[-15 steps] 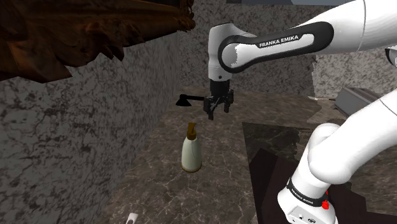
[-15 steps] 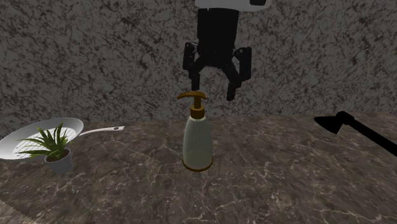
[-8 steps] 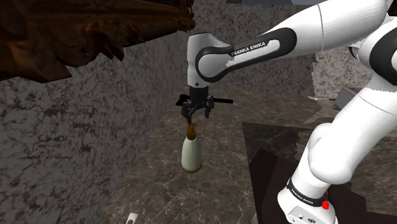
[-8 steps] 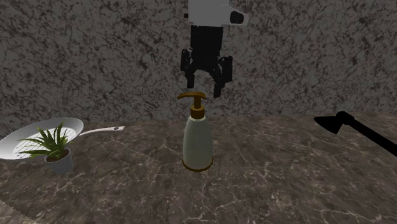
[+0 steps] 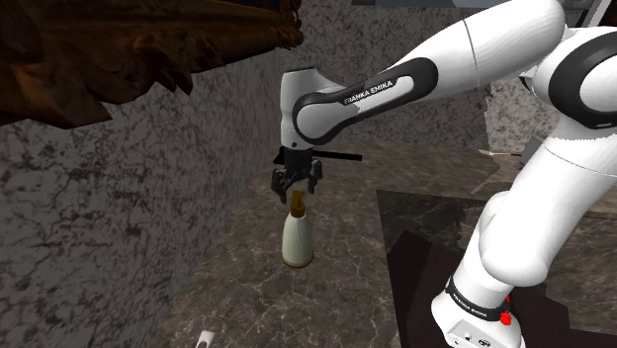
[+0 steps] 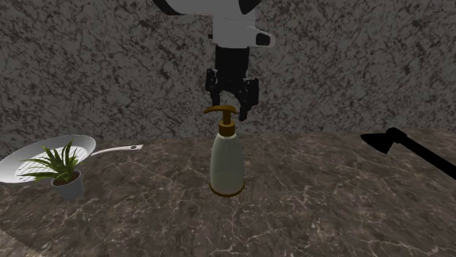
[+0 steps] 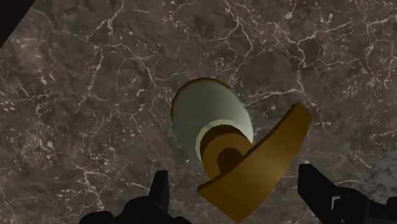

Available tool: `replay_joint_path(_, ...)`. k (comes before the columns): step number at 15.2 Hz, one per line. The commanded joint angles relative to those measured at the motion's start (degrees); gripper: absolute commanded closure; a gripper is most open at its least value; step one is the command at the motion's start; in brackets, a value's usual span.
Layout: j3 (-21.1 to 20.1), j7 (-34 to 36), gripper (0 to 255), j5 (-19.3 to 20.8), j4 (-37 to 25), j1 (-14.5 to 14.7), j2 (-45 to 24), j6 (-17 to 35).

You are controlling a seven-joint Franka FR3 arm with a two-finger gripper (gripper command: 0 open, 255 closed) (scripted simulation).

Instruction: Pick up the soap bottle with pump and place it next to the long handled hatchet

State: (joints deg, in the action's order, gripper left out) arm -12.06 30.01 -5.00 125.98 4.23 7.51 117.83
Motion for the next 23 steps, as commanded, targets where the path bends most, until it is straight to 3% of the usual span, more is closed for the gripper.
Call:
replay_joint_path(1, -0.09, 0.00, 0, 0.06, 1.40, 0.03, -0.70, 2.14)
replay_joint_path(9, -0.09, 0.00, 0, 0.06, 1.40, 0.03, -0.70, 2.13)
replay_joint_path(10, -0.09, 0.00, 255, 0.06, 1.40, 0.03, -0.70, 2.13)
replay_joint_path(19, -0.09, 0.00, 255, 0.06, 1.40, 0.03, -0.70, 2.14)
replay_joint_path(23, 0.03, 0.00, 255, -0.04, -0.59, -0.01, 0.42, -0.97)
